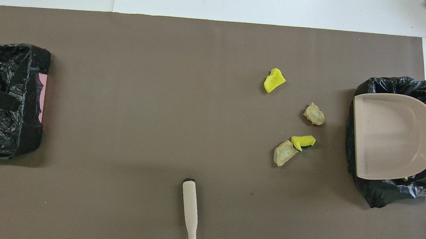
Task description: Sweep and dump trash in bin
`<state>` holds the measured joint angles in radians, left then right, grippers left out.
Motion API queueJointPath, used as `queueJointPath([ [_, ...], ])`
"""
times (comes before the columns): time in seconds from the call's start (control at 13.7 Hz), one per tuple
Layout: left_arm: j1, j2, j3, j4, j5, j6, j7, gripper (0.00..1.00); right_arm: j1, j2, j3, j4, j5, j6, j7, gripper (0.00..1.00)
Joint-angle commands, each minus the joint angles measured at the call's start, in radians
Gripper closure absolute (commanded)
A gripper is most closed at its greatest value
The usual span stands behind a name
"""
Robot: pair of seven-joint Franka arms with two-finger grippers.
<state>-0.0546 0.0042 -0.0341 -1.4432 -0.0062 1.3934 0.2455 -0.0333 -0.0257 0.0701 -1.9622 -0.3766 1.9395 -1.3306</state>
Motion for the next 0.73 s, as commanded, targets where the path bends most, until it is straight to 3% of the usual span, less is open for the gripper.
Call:
queueJointPath([
  [0.0, 0.019, -0.004, -0.017, 0.011, 0.015, -0.019, 0.006, 0.00, 0.074, 0.061, -0.004, 0.008, 0.105, 0.006, 0.202, 1.00],
  [0.37, 0.024, -0.004, -0.009, 0.011, 0.017, -0.011, 0.006, 0.00, 0.251, 0.079, -0.004, 0.014, 0.224, -0.002, 0.671, 1.00],
  [0.66, 0.024, -0.004, -0.009, 0.011, 0.017, -0.011, 0.006, 0.00, 0.325, 0.133, -0.004, 0.031, 0.317, -0.002, 1.064, 1.00],
])
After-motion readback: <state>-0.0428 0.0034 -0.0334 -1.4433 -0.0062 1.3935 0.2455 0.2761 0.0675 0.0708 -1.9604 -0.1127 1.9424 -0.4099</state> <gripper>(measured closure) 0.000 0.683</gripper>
